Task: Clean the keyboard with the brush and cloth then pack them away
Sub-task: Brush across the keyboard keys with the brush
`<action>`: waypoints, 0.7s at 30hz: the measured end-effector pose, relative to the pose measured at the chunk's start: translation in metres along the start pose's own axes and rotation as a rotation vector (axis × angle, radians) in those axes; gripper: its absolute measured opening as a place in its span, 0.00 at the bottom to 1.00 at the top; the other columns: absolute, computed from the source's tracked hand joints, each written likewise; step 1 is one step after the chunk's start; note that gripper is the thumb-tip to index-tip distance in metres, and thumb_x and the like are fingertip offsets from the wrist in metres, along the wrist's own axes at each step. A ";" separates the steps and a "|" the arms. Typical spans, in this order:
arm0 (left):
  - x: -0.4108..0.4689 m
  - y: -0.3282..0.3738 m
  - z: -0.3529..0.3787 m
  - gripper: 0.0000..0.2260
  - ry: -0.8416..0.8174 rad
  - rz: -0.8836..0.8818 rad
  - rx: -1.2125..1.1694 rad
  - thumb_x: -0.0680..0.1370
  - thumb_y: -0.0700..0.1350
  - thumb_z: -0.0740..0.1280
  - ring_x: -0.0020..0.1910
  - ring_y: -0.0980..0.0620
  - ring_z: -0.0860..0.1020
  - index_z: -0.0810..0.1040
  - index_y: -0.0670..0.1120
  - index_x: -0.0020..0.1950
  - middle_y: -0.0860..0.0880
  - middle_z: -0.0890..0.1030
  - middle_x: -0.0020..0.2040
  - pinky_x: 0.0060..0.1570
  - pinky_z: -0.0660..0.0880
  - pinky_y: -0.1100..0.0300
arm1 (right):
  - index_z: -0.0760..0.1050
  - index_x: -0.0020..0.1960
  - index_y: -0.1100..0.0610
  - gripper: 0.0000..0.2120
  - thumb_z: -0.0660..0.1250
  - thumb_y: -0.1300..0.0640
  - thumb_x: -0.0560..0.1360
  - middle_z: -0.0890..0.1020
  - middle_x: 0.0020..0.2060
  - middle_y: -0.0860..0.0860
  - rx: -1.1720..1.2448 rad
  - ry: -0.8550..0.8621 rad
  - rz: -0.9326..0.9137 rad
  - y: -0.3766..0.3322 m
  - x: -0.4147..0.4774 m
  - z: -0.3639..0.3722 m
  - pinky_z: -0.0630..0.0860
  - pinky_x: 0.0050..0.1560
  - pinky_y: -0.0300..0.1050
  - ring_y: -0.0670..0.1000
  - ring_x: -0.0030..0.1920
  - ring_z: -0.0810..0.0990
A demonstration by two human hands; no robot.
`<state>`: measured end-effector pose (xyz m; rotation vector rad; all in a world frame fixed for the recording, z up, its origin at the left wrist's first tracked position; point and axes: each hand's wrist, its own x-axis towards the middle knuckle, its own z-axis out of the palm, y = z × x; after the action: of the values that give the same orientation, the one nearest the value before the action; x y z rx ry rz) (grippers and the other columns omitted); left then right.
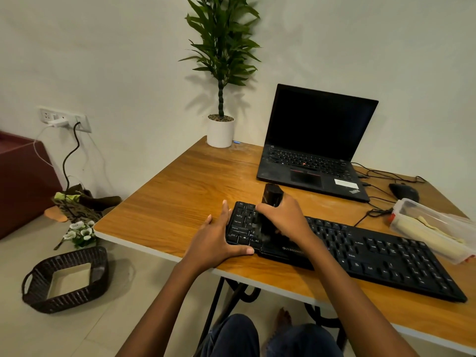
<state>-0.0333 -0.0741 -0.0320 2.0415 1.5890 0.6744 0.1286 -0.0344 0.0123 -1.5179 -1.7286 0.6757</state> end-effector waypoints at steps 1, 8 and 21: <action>0.000 0.000 0.000 0.52 0.002 -0.001 0.004 0.70 0.60 0.70 0.75 0.51 0.53 0.35 0.46 0.76 0.57 0.56 0.76 0.72 0.48 0.58 | 0.71 0.42 0.58 0.09 0.69 0.54 0.70 0.76 0.35 0.50 -0.005 0.038 -0.010 -0.001 0.000 -0.002 0.74 0.35 0.43 0.50 0.36 0.76; -0.001 0.000 -0.001 0.52 0.006 -0.005 0.002 0.70 0.60 0.70 0.75 0.52 0.54 0.35 0.46 0.76 0.57 0.56 0.76 0.72 0.48 0.58 | 0.72 0.40 0.56 0.07 0.69 0.55 0.70 0.76 0.34 0.50 0.049 -0.059 -0.014 -0.007 -0.003 0.002 0.72 0.36 0.43 0.51 0.37 0.77; 0.003 -0.006 0.005 0.54 0.007 -0.036 -0.012 0.68 0.63 0.70 0.76 0.47 0.50 0.34 0.48 0.76 0.57 0.57 0.76 0.73 0.50 0.54 | 0.72 0.41 0.56 0.07 0.67 0.54 0.72 0.78 0.33 0.51 0.039 -0.201 0.089 -0.013 -0.016 0.000 0.70 0.23 0.36 0.48 0.29 0.76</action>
<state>-0.0344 -0.0697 -0.0395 1.9996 1.6182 0.6770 0.1217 -0.0518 0.0193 -1.5513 -1.7917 0.9298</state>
